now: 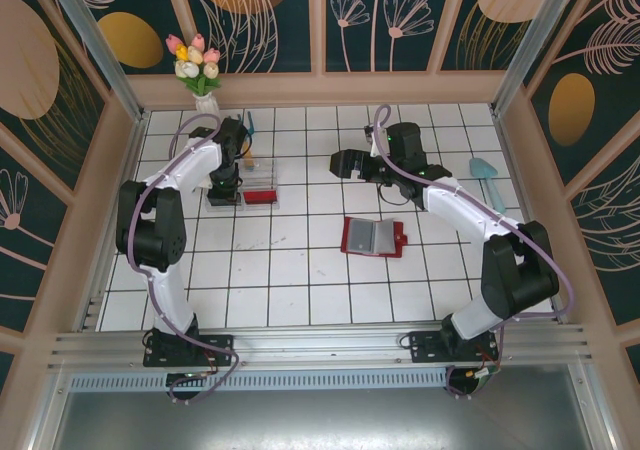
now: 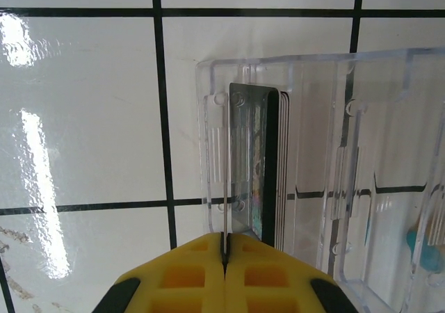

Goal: Take the credit cards out of the card holder

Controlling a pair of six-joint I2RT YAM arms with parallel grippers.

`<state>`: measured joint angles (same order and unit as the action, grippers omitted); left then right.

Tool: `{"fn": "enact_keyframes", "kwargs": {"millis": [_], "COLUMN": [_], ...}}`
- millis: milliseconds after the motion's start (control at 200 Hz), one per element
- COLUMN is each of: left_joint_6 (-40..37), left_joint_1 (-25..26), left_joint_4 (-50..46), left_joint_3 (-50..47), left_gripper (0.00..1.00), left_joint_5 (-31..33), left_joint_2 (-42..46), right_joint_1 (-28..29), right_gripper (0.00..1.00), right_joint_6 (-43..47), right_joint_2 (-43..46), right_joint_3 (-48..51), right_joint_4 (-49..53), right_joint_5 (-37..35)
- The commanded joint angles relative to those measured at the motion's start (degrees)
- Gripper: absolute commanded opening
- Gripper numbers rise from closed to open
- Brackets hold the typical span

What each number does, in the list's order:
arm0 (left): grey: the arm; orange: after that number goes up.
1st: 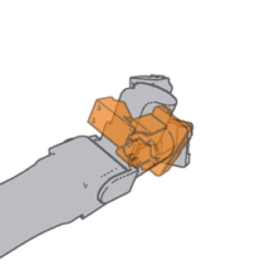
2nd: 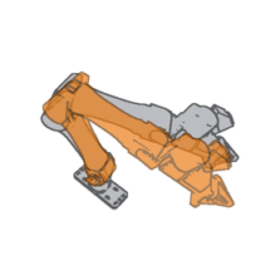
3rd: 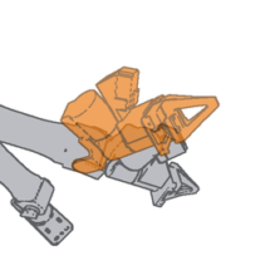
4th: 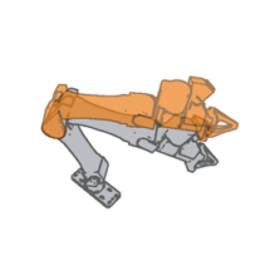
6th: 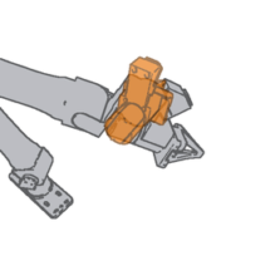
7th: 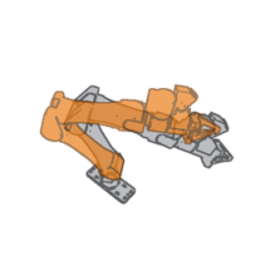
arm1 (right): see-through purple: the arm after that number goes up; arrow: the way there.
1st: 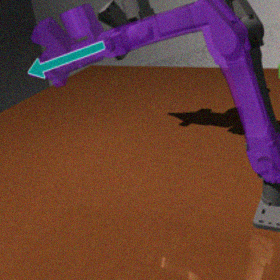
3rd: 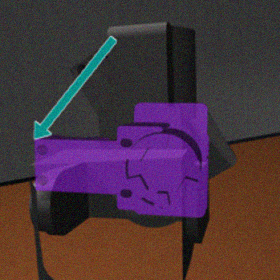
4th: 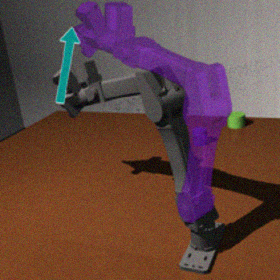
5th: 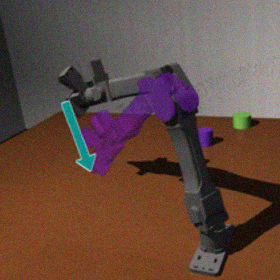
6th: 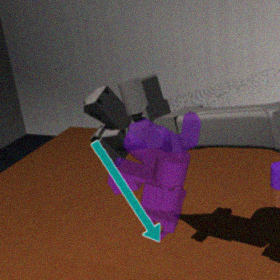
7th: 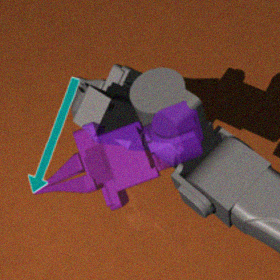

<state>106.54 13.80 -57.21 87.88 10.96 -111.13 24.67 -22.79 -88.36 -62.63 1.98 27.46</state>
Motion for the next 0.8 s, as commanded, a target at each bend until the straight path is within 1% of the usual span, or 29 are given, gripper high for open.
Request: {"fn": "enact_keyframes", "kwargs": {"millis": [0, 425, 460, 515, 581, 731, 796], "left_joint_6": [-0.54, -1.58, -1.75, -1.78, -2.12, -2.26, -2.64], "left_joint_1": [-0.43, -1.23, -1.32, -1.54, -1.81, -2.04, -2.16], "left_joint_4": [-0.88, -0.62, -0.71, -1.13, -1.18, -1.43, -1.65], "left_joint_3": [1.47, 2.96, 3.12, 3.38, 3.65, 4.36, 4.93], "left_gripper": [0.00, 0.00, 0.07, 0.12, 0.21, 0.33, 0.33], "left_joint_5": [-0.94, -1.80, -2.02, -2.16, -2.18, -2.17, -1.96], "left_joint_2": [-1.46, -2.97, -3.14, -3.38, -3.39, -3.21, -3.20], "right_joint_1": [-0.42, -0.49, -0.48, -0.42, -0.50, -0.45, -0.49], "right_gripper": [0.99, 0.99, 0.99, 0.99, 0.99, 0.99, 0.99], "right_joint_6": [0.99, 0.55, 0.55, 0.55, 0.64, 0.55, 0.51], "right_joint_2": [-0.88, -1.70, -1.72, -1.72, -1.68, -1.75, -1.82], "right_joint_3": [-1.57, -1.70, -1.75, -1.79, -1.75, -1.62, -1.67], "right_joint_4": [-0.29, -0.66, -0.71, -0.58, -0.49, -0.62, -0.69], "right_joint_5": [0.89, 1.45, 1.52, 1.54, 1.60, 1.72, 1.79]}}
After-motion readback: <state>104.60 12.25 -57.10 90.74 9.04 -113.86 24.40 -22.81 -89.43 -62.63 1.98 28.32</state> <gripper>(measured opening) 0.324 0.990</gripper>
